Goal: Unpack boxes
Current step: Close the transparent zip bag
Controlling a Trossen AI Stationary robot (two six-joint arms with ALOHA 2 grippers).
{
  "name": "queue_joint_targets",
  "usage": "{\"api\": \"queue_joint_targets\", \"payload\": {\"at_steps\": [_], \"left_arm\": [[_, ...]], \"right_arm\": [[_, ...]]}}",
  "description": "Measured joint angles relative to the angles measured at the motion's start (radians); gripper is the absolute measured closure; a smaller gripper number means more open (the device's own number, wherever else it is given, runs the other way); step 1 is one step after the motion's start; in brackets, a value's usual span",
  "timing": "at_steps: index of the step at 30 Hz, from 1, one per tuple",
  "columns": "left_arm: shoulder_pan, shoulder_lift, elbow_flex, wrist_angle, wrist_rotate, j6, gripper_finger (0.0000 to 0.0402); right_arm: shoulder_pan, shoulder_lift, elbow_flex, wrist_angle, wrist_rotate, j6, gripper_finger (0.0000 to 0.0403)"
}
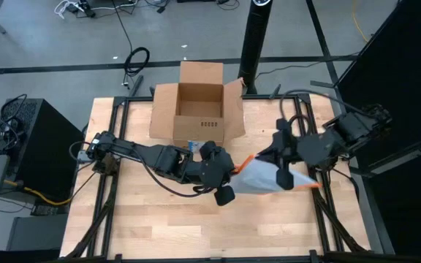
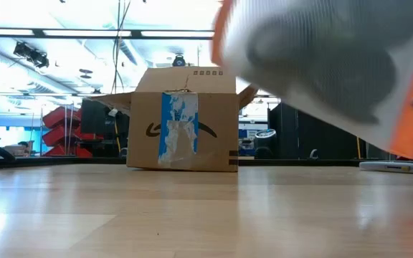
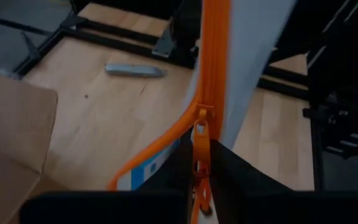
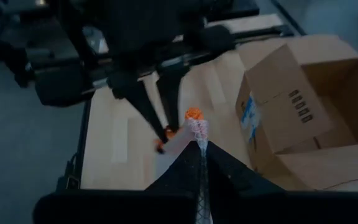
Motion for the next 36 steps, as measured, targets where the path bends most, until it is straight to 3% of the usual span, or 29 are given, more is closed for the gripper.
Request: {"api": "queue_joint_targets", "payload": {"at_steps": [21,25,36], "left_arm": [[-0.073,-0.004,0.001,-0.572,-0.051,-0.284,0.0382],[-0.106,-0.008,-0.005,-0.728,-0.011,-0.377,0.0382],[-0.144,-0.033,-0.02,-0.646,0.009,-0.467,0.04]], "right_arm": [[0.003,-0.19,0.002,-0.034,0.059,-0.077,0.0403],[0.003,-0.204,0.005,-0.103,0.101,-0.043,0.0402],[0.001,-0.172,-0.018,-0.089,0.085,-0.093,0.0399]]}}
